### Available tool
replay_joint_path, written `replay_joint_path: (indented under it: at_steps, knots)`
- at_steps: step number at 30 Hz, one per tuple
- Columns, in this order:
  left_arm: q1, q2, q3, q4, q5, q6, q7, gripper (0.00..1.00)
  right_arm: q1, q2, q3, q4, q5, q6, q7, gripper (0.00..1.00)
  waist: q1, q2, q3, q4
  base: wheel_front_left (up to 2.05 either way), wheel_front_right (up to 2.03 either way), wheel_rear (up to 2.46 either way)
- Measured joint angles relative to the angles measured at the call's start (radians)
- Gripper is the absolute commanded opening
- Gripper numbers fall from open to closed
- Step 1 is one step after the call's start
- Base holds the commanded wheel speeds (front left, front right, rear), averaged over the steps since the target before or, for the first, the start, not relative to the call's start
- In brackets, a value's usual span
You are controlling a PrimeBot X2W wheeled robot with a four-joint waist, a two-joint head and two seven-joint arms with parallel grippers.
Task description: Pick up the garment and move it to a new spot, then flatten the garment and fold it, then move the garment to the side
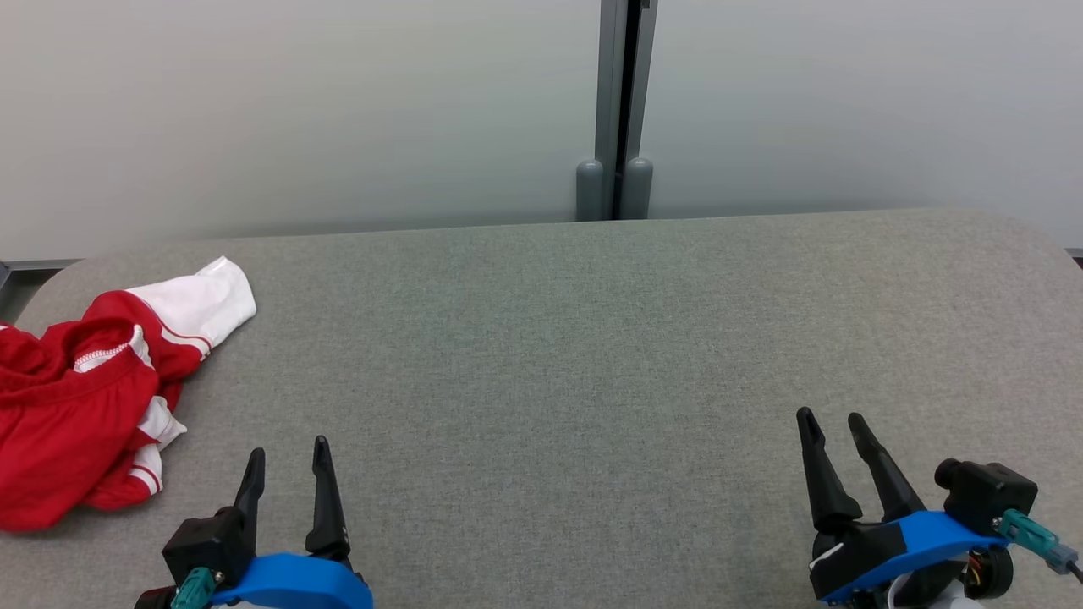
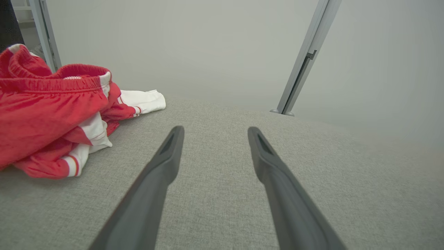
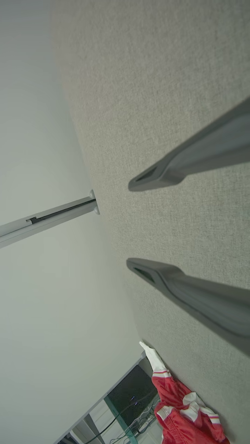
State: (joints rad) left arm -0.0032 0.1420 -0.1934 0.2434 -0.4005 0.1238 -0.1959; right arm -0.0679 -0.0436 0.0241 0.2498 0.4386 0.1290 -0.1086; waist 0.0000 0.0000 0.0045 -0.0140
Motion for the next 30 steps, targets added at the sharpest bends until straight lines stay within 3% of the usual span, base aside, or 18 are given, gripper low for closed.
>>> replay_joint_path:
  at_steps: [30]
  knots:
    - [0.037,0.032,-0.049,-0.014,0.161,0.052,-0.023,1.00,0.003,-0.003,-0.001,0.013,-0.226,0.000,-0.017,1.00,0.0000,0.0000,-0.016,0.007,0.00,0.00,0.00]
